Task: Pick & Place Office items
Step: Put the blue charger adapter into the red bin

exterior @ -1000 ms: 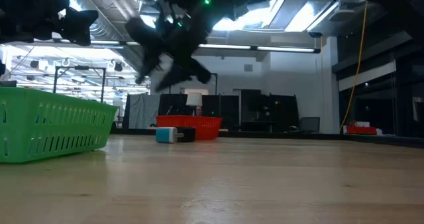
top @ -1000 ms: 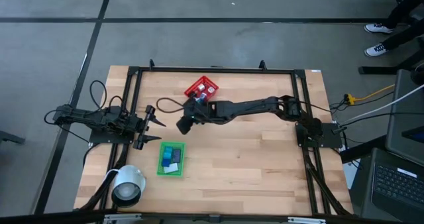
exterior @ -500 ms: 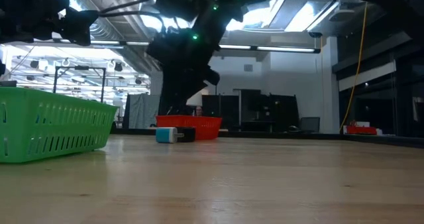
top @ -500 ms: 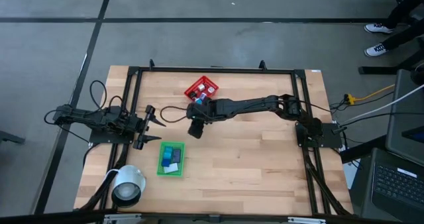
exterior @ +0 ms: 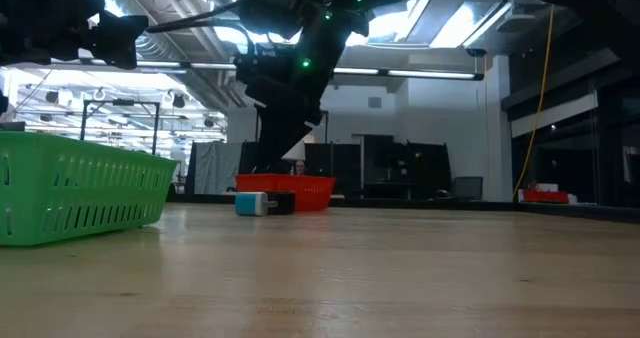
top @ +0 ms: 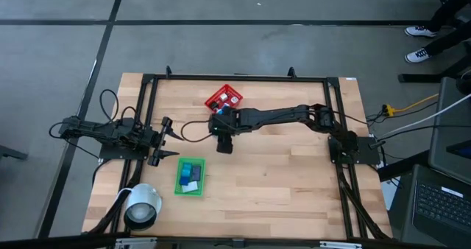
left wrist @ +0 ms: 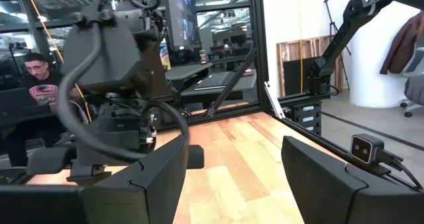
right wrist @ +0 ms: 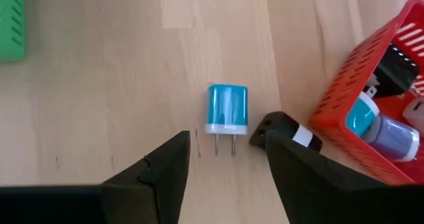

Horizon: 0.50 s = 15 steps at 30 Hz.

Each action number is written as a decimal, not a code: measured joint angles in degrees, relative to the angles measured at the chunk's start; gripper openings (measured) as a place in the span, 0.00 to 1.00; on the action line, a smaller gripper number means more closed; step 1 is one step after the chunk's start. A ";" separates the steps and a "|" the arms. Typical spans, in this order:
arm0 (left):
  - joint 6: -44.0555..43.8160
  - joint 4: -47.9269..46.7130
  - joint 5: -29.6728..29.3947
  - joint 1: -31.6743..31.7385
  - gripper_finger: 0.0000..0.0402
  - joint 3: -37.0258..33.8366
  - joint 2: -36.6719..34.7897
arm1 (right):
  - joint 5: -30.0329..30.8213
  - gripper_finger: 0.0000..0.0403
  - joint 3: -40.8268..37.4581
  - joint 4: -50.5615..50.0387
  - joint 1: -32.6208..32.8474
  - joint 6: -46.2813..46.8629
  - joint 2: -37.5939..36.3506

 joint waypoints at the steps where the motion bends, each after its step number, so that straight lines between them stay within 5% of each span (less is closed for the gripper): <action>1: -0.02 -0.02 -0.02 -0.02 0.60 0.02 0.00 | -0.83 0.50 0.00 -0.02 -0.18 -0.47 0.00; 15: -0.03 -0.01 -0.01 -0.02 0.60 0.02 0.00 | -4.53 0.50 -0.07 2.67 -2.10 -5.12 1.69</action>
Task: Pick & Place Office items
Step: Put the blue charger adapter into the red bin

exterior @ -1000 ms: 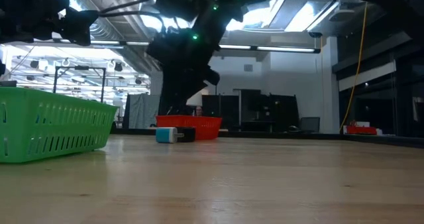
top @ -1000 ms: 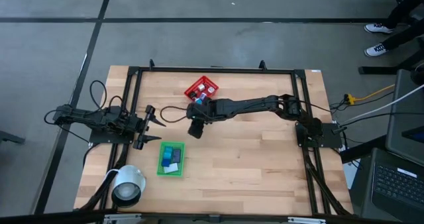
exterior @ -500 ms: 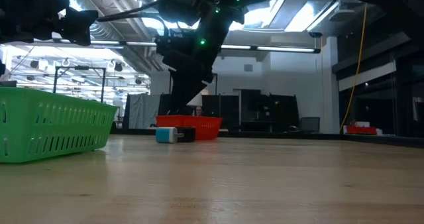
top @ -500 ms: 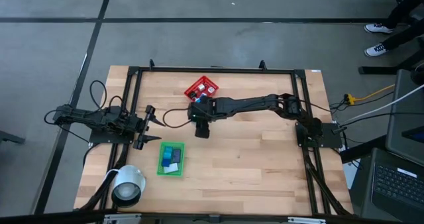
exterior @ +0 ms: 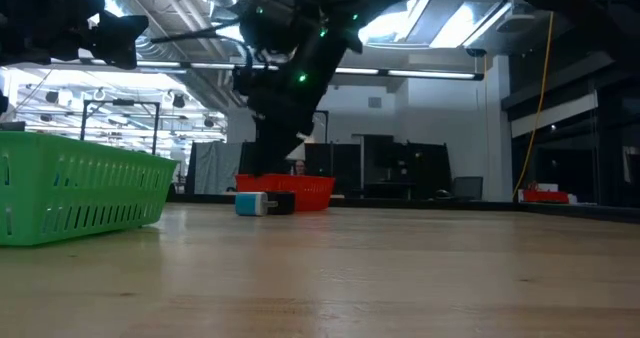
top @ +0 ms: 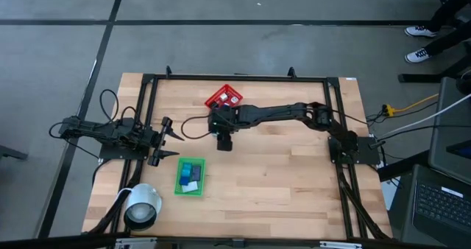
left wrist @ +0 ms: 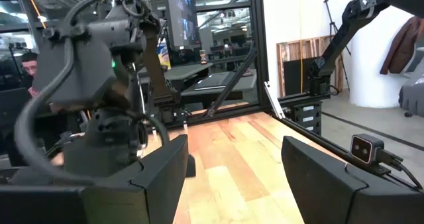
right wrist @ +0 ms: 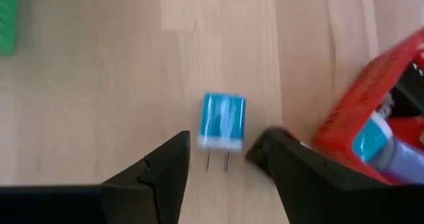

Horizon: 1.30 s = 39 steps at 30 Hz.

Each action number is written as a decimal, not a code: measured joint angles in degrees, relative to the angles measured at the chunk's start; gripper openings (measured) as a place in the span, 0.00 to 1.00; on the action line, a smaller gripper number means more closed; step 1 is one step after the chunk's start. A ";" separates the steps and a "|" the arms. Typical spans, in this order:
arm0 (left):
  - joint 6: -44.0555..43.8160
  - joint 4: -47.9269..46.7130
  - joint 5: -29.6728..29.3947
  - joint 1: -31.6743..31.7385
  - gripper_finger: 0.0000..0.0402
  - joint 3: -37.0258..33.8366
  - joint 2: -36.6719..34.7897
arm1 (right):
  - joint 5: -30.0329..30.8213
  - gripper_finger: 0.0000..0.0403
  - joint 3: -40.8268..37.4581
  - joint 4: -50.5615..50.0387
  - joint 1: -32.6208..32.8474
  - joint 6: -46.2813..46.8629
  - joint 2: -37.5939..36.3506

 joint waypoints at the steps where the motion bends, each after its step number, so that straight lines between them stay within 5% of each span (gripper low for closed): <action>1: 0.00 -0.01 0.01 0.02 0.60 -0.02 0.00 | -0.22 0.50 0.07 1.04 -0.20 -0.04 0.54; 31: 0.00 0.00 0.01 0.02 0.60 -0.01 0.00 | -4.29 0.50 0.05 3.19 -2.18 0.23 4.00; 39: 0.00 -0.01 0.01 0.00 0.60 0.00 0.00 | -6.43 0.50 0.05 7.16 -2.27 8.75 4.00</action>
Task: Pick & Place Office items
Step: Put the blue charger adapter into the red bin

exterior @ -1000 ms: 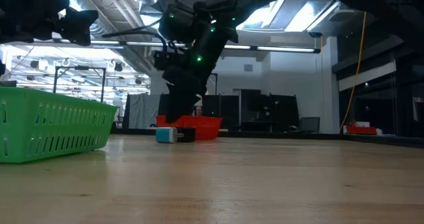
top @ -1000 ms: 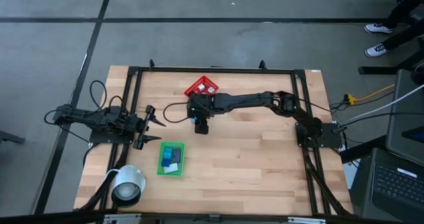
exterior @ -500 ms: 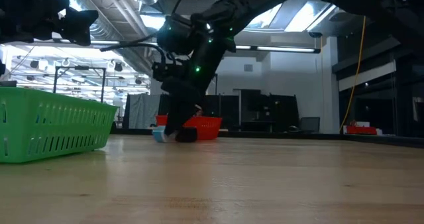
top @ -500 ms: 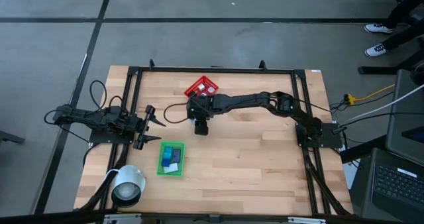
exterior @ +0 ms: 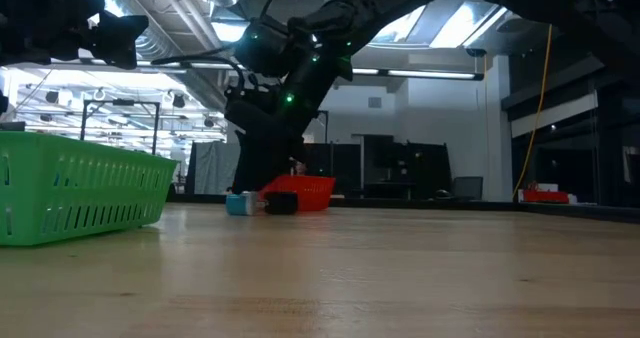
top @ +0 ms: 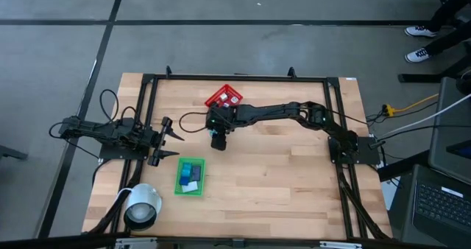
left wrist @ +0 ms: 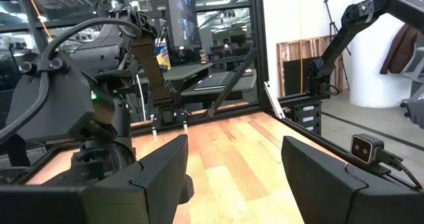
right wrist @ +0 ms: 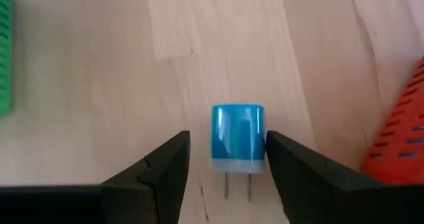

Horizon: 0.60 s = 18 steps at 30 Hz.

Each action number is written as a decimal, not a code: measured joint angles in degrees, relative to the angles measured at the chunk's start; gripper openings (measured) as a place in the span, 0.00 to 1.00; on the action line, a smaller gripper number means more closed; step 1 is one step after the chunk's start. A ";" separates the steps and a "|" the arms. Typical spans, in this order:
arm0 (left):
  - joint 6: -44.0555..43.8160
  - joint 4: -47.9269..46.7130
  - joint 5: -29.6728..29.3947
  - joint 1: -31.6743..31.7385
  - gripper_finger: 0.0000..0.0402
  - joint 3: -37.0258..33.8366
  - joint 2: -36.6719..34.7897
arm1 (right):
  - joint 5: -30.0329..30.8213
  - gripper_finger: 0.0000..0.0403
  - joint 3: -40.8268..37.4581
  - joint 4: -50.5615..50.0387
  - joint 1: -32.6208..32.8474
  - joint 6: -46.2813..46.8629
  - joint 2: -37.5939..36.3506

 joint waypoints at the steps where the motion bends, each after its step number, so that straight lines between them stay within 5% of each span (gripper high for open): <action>1: 0.02 0.00 0.00 0.02 0.60 0.00 0.00 | 0.00 0.50 0.00 0.15 0.04 0.59 0.00; 18: 0.00 0.02 0.00 0.02 0.60 0.00 0.00 | 1.68 0.50 0.07 -1.28 0.46 3.80 2.54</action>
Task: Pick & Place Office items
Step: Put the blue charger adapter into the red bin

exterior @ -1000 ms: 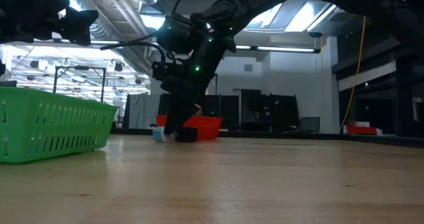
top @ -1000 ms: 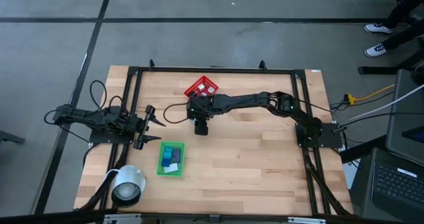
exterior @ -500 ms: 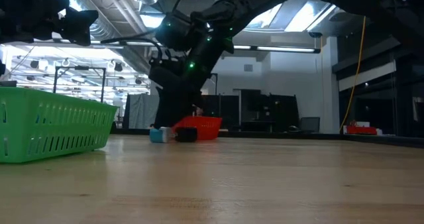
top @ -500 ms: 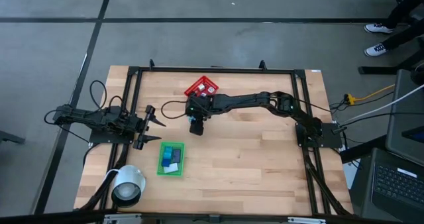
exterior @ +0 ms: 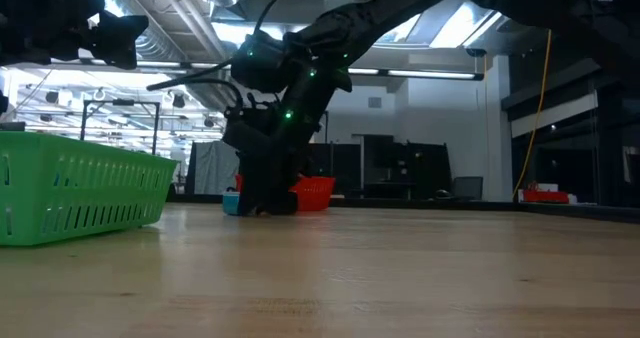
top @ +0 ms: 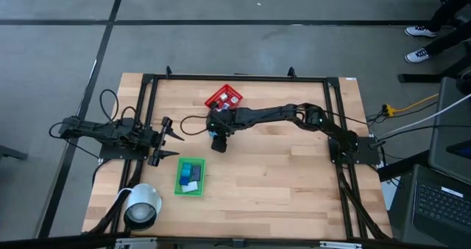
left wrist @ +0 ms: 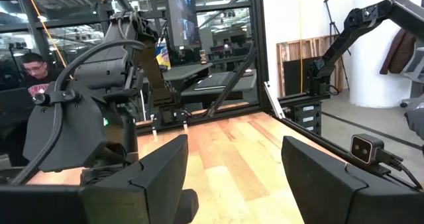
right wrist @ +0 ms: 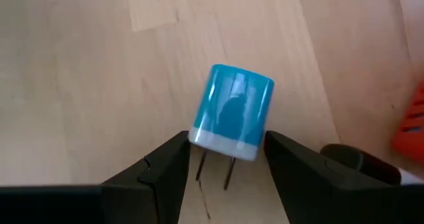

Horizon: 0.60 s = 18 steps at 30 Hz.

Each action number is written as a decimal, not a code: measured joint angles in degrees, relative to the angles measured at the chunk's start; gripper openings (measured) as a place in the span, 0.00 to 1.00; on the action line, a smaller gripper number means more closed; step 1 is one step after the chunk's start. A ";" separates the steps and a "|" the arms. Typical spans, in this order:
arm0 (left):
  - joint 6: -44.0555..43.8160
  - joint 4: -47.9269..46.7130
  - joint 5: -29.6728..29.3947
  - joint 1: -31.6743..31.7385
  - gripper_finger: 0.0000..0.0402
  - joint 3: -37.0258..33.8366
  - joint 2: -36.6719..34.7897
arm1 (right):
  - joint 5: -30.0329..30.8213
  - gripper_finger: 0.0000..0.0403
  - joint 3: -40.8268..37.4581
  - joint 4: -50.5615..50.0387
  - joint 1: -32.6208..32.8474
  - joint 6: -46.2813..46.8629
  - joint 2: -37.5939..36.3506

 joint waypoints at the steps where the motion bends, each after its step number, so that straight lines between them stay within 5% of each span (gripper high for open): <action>1: 0.00 -0.01 0.00 0.00 0.60 -0.01 0.00 | 0.11 0.50 0.00 0.06 0.00 0.22 0.02; 18: -0.02 -0.02 0.00 -0.02 0.60 -0.02 0.00 | -0.24 0.50 -0.04 2.95 -0.07 4.28 0.09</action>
